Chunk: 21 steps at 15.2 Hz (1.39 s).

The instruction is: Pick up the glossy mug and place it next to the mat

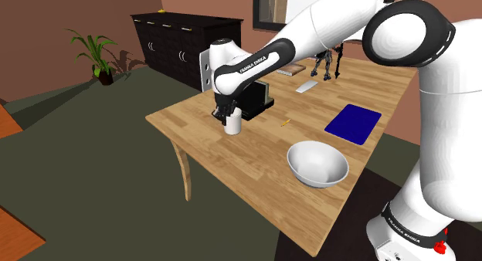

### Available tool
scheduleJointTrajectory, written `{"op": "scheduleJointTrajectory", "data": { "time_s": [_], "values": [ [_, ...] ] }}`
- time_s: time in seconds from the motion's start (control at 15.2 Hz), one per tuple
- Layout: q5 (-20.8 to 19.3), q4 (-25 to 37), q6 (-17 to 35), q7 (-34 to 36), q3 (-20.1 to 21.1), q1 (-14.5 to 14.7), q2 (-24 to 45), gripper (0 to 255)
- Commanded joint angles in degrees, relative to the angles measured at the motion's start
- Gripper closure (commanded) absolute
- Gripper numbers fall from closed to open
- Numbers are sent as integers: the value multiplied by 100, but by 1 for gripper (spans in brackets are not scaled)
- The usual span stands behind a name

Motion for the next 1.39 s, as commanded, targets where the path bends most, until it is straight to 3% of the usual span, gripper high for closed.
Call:
{"op": "scheduleJointTrajectory", "data": {
  "time_s": [0.0, 1.32],
  "values": [
    [15, 52, -94, -15, 7, -2, -46, 255],
    [173, 944, -1435, -187, 70, -14, -507, 255]
  ]
}}
